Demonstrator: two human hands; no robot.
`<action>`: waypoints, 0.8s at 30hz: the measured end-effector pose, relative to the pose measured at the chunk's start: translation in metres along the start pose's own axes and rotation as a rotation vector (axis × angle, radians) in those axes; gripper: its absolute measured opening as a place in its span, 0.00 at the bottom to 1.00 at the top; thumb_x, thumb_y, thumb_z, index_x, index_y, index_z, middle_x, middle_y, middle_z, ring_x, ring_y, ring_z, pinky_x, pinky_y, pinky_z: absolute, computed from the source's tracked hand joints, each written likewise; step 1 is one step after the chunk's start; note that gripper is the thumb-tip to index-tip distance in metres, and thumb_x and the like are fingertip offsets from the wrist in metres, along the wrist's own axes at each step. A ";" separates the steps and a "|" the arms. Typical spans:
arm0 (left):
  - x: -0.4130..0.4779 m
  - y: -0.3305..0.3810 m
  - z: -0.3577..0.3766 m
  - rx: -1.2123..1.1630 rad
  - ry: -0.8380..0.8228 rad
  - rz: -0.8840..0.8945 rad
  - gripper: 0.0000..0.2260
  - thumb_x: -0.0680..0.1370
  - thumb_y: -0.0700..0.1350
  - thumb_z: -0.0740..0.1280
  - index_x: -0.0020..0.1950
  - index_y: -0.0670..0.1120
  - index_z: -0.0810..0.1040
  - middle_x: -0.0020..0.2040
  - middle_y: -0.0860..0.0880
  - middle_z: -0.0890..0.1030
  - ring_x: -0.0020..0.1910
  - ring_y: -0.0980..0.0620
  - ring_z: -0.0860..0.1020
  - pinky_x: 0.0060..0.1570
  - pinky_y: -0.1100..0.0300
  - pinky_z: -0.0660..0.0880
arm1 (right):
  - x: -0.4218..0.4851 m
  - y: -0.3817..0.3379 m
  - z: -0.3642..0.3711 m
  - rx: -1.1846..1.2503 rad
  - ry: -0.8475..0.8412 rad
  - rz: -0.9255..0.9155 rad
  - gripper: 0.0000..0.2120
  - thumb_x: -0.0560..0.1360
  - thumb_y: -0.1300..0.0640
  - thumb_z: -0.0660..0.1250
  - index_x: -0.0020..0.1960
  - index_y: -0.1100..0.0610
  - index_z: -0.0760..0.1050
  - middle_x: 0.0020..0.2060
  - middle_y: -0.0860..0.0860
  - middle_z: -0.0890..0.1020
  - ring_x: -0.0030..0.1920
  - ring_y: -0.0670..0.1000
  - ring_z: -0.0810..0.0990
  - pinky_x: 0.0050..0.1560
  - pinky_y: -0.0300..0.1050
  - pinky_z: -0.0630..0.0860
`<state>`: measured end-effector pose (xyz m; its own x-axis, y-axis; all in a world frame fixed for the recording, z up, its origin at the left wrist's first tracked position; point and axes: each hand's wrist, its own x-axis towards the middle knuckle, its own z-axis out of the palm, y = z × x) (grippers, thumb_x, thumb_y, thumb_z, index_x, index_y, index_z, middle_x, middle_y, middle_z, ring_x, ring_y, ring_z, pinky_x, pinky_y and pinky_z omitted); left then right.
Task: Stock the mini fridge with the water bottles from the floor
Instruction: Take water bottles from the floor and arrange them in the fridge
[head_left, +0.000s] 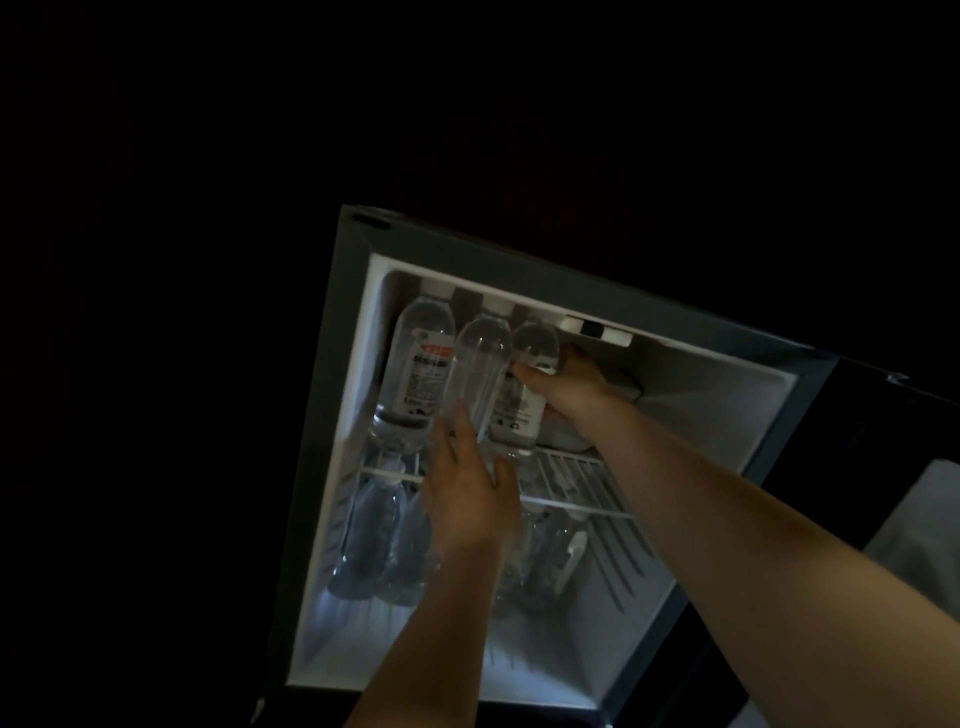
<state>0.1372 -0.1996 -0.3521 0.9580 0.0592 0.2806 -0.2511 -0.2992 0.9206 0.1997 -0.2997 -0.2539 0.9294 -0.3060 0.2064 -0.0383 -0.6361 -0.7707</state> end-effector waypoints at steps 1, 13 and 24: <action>0.000 0.000 0.000 -0.002 0.003 0.001 0.31 0.80 0.46 0.58 0.77 0.53 0.43 0.79 0.49 0.45 0.77 0.46 0.51 0.75 0.46 0.54 | 0.000 0.000 0.000 0.007 0.006 -0.007 0.27 0.70 0.46 0.71 0.65 0.57 0.71 0.58 0.56 0.79 0.56 0.57 0.79 0.58 0.55 0.78; -0.001 0.002 -0.002 -0.004 -0.014 -0.018 0.33 0.79 0.46 0.60 0.77 0.55 0.42 0.79 0.50 0.44 0.77 0.47 0.49 0.76 0.47 0.53 | -0.004 0.025 0.010 0.017 0.105 -0.101 0.18 0.76 0.46 0.64 0.63 0.52 0.71 0.51 0.48 0.78 0.53 0.49 0.78 0.40 0.38 0.71; 0.000 -0.003 -0.005 0.032 -0.098 -0.022 0.30 0.80 0.44 0.57 0.77 0.51 0.44 0.79 0.49 0.42 0.75 0.45 0.59 0.72 0.47 0.64 | -0.008 0.020 0.013 0.038 0.124 -0.081 0.18 0.78 0.51 0.63 0.66 0.53 0.69 0.56 0.52 0.79 0.52 0.50 0.79 0.37 0.35 0.68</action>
<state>0.1376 -0.1943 -0.3540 0.9725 -0.0268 0.2312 -0.2269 -0.3295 0.9165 0.1966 -0.3003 -0.2786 0.8764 -0.3410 0.3402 0.0514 -0.6360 -0.7699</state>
